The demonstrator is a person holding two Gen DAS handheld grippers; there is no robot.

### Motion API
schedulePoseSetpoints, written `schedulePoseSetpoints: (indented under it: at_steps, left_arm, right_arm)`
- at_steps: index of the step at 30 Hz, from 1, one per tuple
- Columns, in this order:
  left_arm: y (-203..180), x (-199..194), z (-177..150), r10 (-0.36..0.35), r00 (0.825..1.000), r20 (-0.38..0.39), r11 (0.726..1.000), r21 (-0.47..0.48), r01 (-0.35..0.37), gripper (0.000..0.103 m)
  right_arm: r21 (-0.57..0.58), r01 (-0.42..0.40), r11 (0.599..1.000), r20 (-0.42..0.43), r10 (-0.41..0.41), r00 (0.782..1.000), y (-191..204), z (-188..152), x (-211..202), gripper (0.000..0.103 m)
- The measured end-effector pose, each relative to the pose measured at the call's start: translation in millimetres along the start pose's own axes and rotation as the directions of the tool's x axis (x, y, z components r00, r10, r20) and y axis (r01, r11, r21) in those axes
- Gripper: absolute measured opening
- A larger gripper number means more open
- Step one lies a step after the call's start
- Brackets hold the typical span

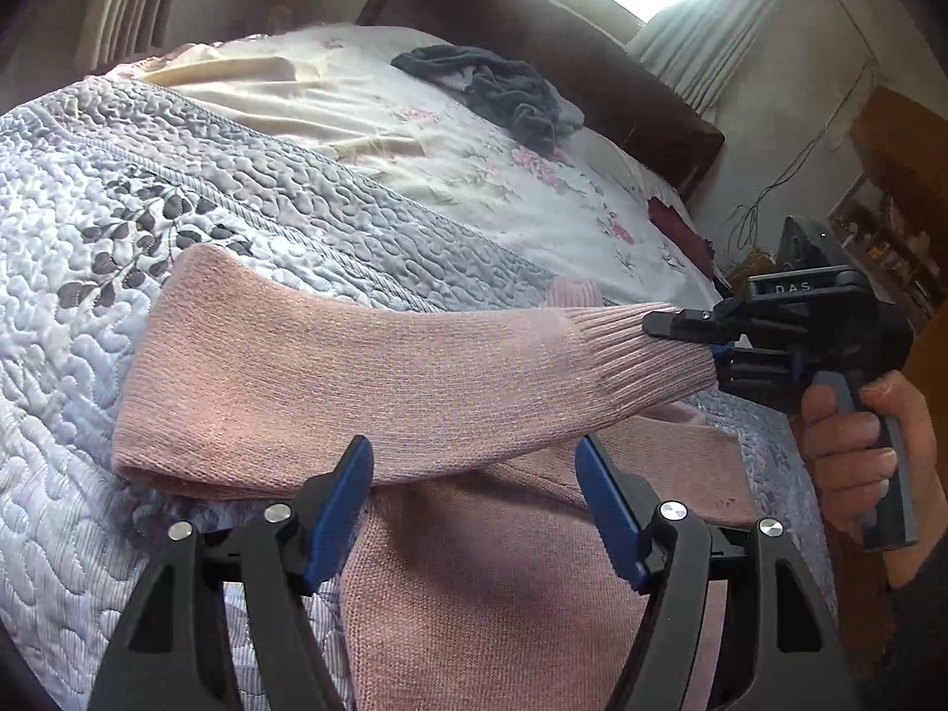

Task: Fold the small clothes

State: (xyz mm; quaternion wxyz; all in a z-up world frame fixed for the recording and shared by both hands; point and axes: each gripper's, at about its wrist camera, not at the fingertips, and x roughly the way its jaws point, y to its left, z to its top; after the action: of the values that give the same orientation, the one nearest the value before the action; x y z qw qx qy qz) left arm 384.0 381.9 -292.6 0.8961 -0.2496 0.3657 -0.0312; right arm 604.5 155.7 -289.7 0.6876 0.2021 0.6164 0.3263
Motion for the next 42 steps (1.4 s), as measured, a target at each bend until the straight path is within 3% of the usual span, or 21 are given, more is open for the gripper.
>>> schedulePoseSetpoints:
  at_steps: [6,11,29,42]
  left_arm:
    - [-2.1,-1.3,2.3,0.005,1.0,0.007,1.0,0.011,-0.005,0.071]
    - [-2.8,-2.2,3.2,0.009,1.0,0.009,1.0,0.017,-0.009,0.071]
    - [-8.6,9.4,-1.0,0.028,0.999,-0.016,0.998,0.057,-0.027,0.071]
    - [-0.5,20.5,-2.5,0.029,0.998,-0.052,0.999,0.034,-0.027,0.071]
  right_arm:
    - [-0.033,0.053,0.998,0.094,-0.05,0.994,8.6,-3.2,-61.6,0.005]
    - [0.0,0.1,0.995,0.134,-0.099,0.986,-13.8,-7.7,-93.7,0.005]
    - [0.158,0.185,0.97,0.168,-0.211,0.963,-111.4,-25.8,-135.7,0.005]
    - [0.258,0.174,0.95,0.177,-0.223,0.959,-172.3,-40.2,-148.6,0.005]
